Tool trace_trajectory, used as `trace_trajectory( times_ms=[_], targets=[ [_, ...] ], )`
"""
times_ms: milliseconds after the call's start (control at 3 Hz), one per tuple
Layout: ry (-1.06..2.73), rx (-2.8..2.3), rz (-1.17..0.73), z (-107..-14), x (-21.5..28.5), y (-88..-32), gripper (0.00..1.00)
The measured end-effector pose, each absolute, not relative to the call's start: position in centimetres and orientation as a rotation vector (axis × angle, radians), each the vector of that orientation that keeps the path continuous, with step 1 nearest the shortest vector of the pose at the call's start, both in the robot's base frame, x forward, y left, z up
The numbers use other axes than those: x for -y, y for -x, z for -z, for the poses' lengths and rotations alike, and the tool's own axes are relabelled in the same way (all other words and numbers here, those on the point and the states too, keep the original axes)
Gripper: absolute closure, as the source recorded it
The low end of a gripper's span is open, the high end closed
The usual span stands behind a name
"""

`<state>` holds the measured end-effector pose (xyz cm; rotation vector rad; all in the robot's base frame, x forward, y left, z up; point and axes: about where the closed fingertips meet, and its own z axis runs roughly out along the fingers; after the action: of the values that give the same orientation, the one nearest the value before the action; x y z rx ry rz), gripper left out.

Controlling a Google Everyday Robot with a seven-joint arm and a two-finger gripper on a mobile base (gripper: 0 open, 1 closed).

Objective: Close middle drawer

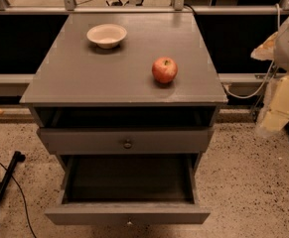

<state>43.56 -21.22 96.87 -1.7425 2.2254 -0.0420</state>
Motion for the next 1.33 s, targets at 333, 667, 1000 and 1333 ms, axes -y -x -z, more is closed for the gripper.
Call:
trace_trajectory(
  times_ms=[333,667,1000,1333],
  targets=[
    [1.778,-2.149,-0.071,-94.7,18.9,-42.2,0.00],
    [1.758,-2.022,-0.264,-89.8,14.4,-39.9,0.00],
    [1.728,-2.004,-0.416,-86.5,11.7,-37.8,0.00],
    [1.737,-2.008,-0.426,-86.4,11.6,-37.7,0.00]
  ],
)
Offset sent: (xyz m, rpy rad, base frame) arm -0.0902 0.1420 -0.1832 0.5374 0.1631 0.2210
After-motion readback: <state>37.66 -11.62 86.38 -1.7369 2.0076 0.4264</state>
